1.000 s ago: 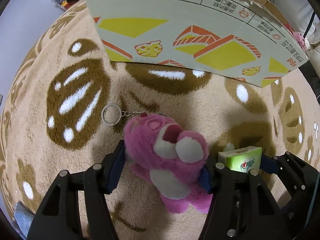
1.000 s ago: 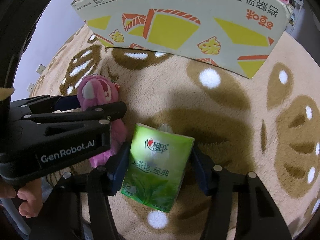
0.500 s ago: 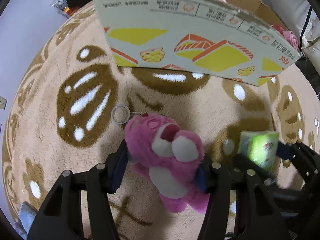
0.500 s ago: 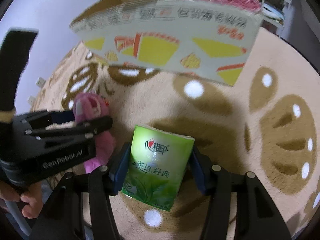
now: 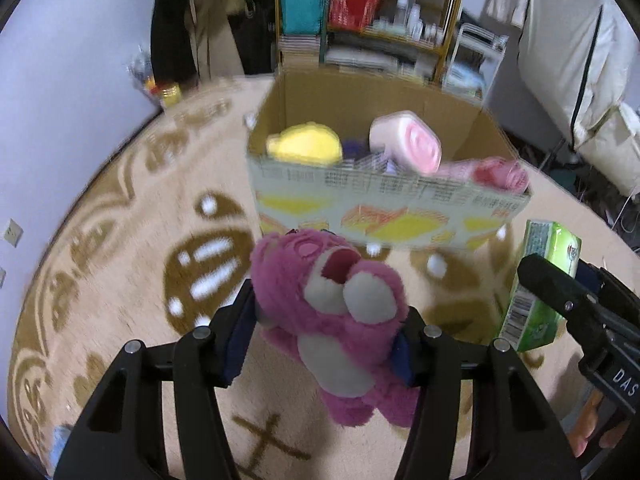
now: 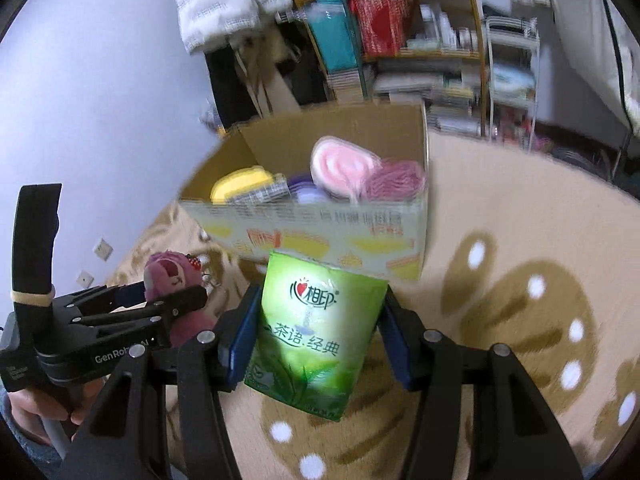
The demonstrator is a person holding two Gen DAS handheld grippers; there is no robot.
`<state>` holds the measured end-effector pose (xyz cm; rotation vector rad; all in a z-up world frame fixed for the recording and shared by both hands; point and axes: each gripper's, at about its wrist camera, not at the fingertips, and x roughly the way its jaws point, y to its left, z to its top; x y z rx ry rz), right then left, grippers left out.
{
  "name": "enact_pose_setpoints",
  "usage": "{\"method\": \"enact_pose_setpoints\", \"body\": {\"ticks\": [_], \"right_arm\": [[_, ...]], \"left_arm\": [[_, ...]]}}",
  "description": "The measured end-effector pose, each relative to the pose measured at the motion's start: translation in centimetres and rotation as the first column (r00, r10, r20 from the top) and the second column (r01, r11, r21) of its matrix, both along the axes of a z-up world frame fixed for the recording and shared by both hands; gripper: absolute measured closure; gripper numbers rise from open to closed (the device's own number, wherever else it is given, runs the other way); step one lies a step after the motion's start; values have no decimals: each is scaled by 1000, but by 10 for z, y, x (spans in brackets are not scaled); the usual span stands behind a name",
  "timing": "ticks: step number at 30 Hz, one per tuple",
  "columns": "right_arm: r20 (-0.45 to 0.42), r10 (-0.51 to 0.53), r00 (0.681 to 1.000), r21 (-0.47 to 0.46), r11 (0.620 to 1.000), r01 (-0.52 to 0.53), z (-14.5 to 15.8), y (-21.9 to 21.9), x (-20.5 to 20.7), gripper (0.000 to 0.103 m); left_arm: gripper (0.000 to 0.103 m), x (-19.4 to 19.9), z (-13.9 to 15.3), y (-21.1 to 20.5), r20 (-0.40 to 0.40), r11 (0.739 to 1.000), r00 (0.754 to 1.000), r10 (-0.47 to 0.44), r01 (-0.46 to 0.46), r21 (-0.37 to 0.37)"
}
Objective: Organize soft objects
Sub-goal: 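Lift the pink bear with the left tool while the right tool carries the green pack over the box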
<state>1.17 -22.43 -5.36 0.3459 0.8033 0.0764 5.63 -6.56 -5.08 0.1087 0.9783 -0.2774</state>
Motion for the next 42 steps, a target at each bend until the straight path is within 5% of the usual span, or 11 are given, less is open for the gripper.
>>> {"method": "enact_pose_setpoints", "body": {"ticks": [7,17,30,42], "right_arm": [[167,-21,986,-50,998,30,38,0,-4,44],[250,-30,968,-80,995,52,63,-7,14,44],[292,-14,956,-106,993,47,69,-11,51,44],[296,-21,955,-77,996,46,61,-21,74,44]], "left_arm": [[47,0,49,14,179,999,984,7,1,-43],[47,9,96,11,351,998,936,-17,37,-49],[47,40,111,-6,413,998,909,-45,57,-17],[46,62,86,-21,378,997,923,-71,72,11]]}}
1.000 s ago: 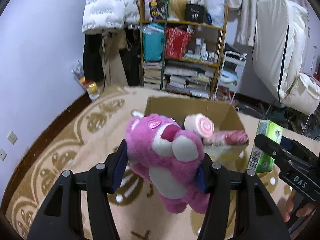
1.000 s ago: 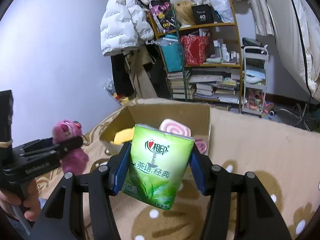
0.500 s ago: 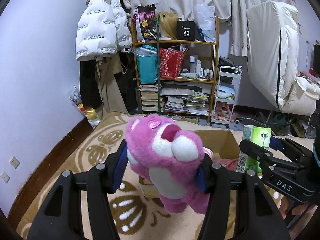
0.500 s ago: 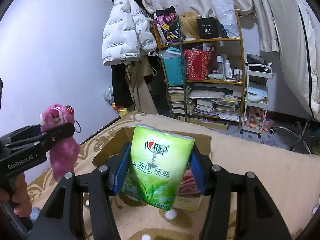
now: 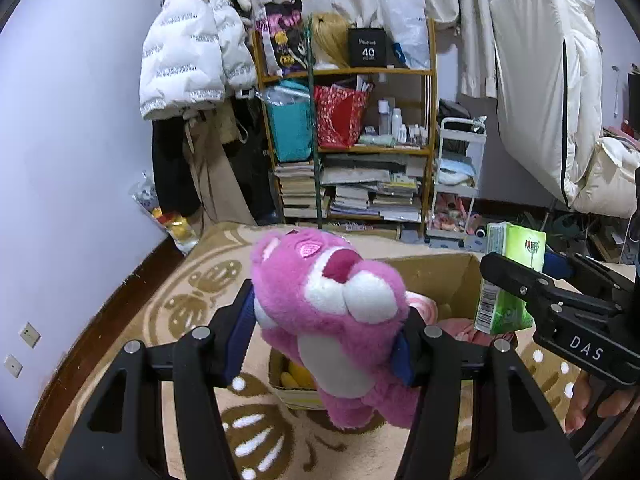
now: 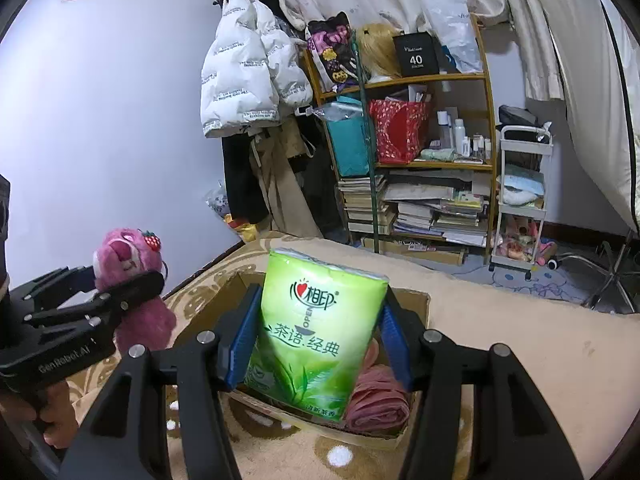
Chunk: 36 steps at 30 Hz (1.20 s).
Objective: Organize soft objects
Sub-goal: 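Lift the pink bear with the left tool while the right tool carries the green pack over the box, then open both tools to drop the pink bear and green pack into the box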
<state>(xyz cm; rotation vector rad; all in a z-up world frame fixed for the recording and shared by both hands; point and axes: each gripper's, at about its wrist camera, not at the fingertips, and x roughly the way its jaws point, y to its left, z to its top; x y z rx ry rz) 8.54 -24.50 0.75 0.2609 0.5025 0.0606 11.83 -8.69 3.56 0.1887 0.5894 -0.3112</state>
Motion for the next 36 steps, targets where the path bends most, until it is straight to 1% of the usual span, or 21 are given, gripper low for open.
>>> {"method": "enact_pose_setpoints", "body": {"ticks": [7,12,17,22,26,28,32,36], "right_arm": [[-38,13,999,19,1000,-12,-17,0,13,44],[-40,31,999,45,999,-29,-24,1,17,43],[-54,31,998,84,996,-26,-35,-4,22,43],[-61,23,998,144,989,-14,-44,-10,24,42],[-66,13,998,147,989,-4,-46,-11,24,42],[-66,12,998,145,989,-3,-46,-10,23,42],[-67,14,998,141,990,-5,-47,-10,23,42],[-76,17,997,128,992,-7,-50,-9,23,41]], "left_arm": [[46,10,-15,-2,-16,1000,1000,-1,1,13],[46,17,-25,-1,-40,1000,999,-1,1,11],[45,23,-35,-3,-75,1000,997,-25,24,-9],[45,29,-44,-2,-94,999,995,-22,19,-34],[45,34,-45,0,-96,999,995,-6,1,-54],[43,37,-47,1,-103,998,995,4,-10,-58],[41,44,-53,-3,-116,999,993,23,-28,-42],[34,47,-61,-8,-148,1000,989,21,-24,-14]]}}
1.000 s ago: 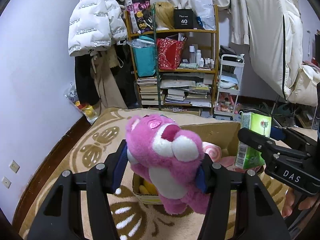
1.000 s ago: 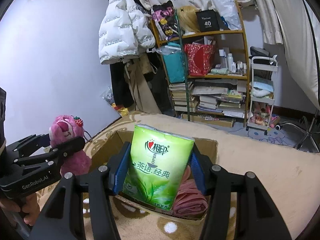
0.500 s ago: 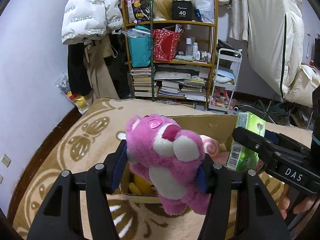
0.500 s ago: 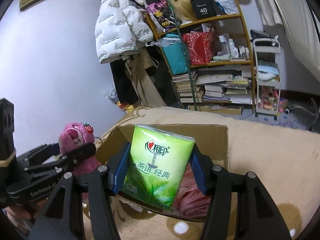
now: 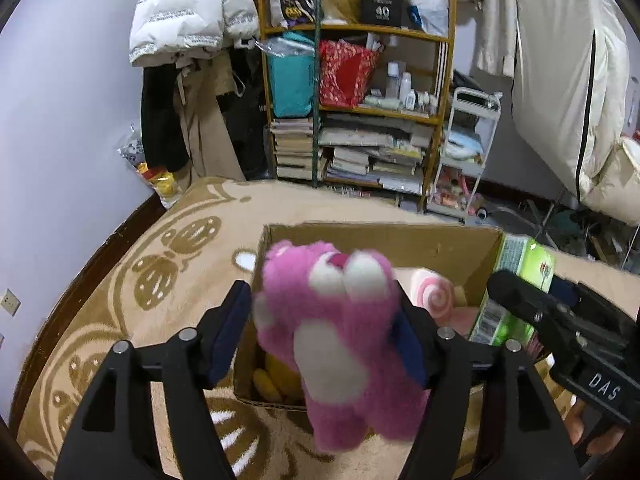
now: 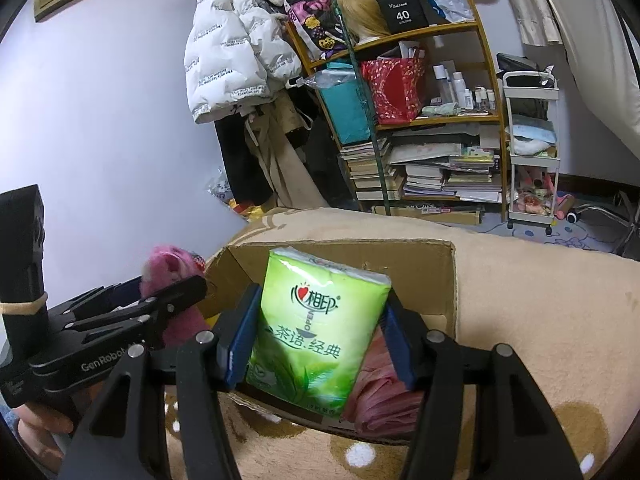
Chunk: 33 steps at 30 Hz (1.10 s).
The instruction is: Organize soft objects
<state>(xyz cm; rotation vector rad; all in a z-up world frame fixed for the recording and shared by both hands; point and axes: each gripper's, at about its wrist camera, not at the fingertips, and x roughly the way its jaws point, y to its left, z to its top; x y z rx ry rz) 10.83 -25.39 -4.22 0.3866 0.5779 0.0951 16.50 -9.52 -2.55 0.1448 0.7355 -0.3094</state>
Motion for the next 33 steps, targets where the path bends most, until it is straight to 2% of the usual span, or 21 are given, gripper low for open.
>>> {"method": "enact_pose_setpoints", "body": {"ticks": [4,8,11,13,18,23,29,33], "right_arm": [[-16,-4,1000,7,1000,4,-3,-2,4,40],[-28,-5,1000,12,1000,6,-5,-4,4,39],[-22,-16,1000,6,1000,16,-2,-5,2,29],[-12,-19,1000,-2,1000,19,3,-5,-1,27],[2,-30,1000,-44,999,30,15,1,-12,16],[13,-37,999,-108,993,39,32,9,-28,0],[52,-35,998,-130,991,41,57,14,-61,0],[77,-42,996,-144,988,53,71,15,-82,0]], "left_arm": [[24,-2,-4,-2,8,999,1000,6,-6,43],[22,-4,-3,2,-1,999,1000,12,-12,40],[21,-8,-1,6,-1,998,1000,22,-22,54],[18,-13,2,10,5,998,1000,31,-31,58],[13,-29,16,19,37,996,999,38,-41,75],[5,-51,35,34,73,996,995,70,-73,43],[2,-79,58,49,122,995,989,85,-90,38],[1,-104,80,58,186,995,978,96,-101,19]]}}
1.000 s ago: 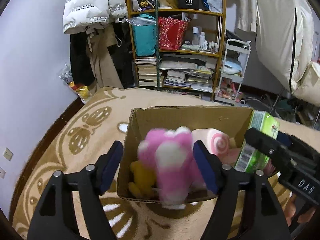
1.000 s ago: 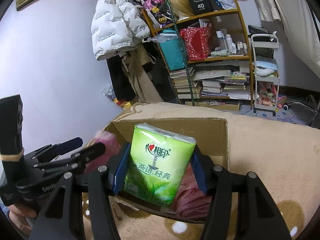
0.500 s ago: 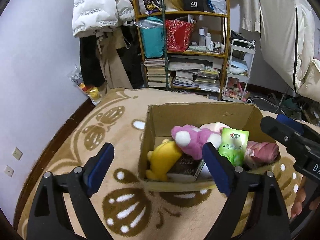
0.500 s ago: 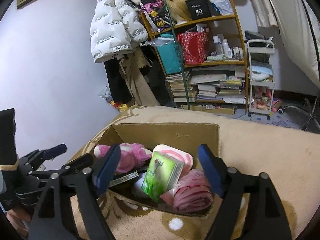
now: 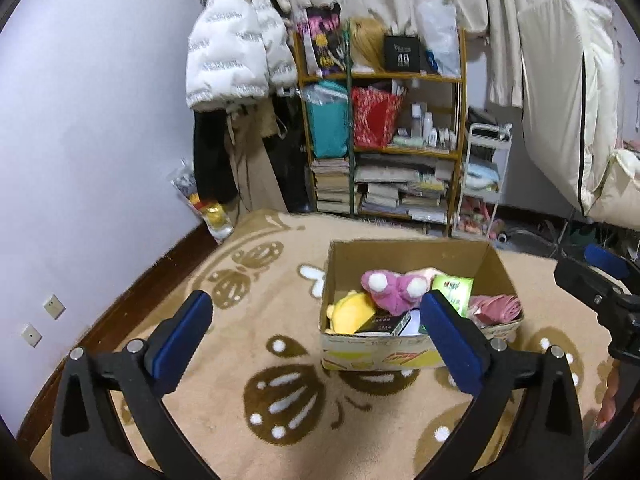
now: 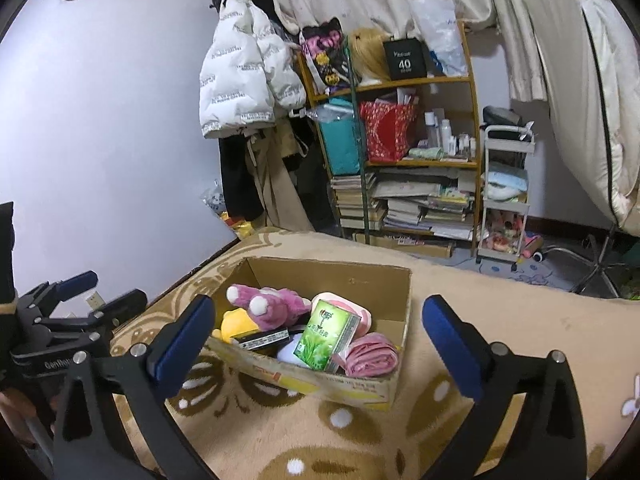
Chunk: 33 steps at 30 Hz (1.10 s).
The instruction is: Organize soft objects
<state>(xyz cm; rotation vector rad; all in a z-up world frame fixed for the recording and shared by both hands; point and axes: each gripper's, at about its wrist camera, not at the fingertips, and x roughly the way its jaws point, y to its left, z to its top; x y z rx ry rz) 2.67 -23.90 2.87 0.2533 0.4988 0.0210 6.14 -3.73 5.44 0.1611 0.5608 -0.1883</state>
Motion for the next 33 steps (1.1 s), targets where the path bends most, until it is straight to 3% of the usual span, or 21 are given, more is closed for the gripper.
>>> {"method": "enact_pose_setpoints", "body": {"ticks": [6,18,33], "right_arm": [[49,-24,998,-29,999,26,21,0,-35,0],[123,-67,990,-54,996,74,51,2,-87,0],[111,-104,988,-89,989,114,34,2,-105,0]], "left_arm": [[0,-31,17,9,34,1000,999,-29,29,-4],[0,-84,44,32,167,999,986,9,-3,-39],[0,-98,21,31,166,999,986,-34,37,-13]]}}
